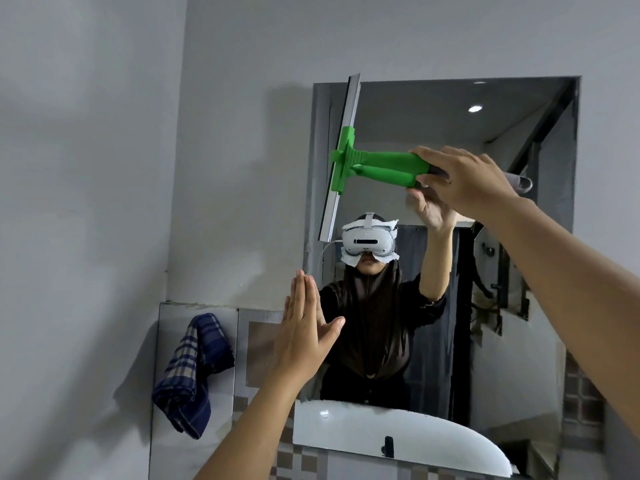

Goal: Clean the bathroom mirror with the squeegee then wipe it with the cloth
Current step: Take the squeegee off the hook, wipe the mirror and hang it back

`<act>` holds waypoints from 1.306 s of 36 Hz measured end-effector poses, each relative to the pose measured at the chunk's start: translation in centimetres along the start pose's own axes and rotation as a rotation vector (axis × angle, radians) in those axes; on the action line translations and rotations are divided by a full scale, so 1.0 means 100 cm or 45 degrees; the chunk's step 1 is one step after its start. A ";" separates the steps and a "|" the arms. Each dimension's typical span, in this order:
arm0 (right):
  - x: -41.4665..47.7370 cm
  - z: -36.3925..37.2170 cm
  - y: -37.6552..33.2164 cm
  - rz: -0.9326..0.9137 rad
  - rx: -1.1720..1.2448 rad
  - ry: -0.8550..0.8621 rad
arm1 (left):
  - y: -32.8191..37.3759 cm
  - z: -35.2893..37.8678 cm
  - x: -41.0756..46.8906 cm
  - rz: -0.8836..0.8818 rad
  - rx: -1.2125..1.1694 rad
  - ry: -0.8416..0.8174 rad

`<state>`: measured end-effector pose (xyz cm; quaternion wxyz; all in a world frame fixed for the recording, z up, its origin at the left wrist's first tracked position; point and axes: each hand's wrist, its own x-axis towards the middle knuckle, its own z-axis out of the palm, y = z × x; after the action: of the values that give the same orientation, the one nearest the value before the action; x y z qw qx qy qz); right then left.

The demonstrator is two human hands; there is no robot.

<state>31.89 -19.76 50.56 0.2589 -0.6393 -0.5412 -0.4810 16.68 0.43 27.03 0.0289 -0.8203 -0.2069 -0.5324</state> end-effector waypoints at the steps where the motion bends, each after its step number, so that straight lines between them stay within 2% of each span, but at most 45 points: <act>1: -0.002 -0.002 0.003 0.013 0.001 0.004 | 0.000 0.000 0.000 -0.003 -0.006 -0.006; 19: -0.069 -0.037 0.061 0.284 -0.127 0.088 | 0.015 -0.002 0.008 -0.073 -0.086 0.021; 27: -0.099 -0.052 0.072 0.499 -0.170 0.040 | 0.013 -0.002 0.008 -0.073 -0.026 -0.019; 33: -0.117 -0.039 0.066 0.664 0.005 0.089 | 0.017 0.001 0.005 -0.033 -0.124 0.002; 47: -0.117 0.001 -0.002 0.949 0.515 0.314 | 0.017 -0.005 0.007 0.021 -0.185 -0.064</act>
<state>32.25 -24.81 40.00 0.5971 -0.6652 -0.3220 -0.3118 17.09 -1.09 28.15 -0.0315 -0.8351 -0.1615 -0.5250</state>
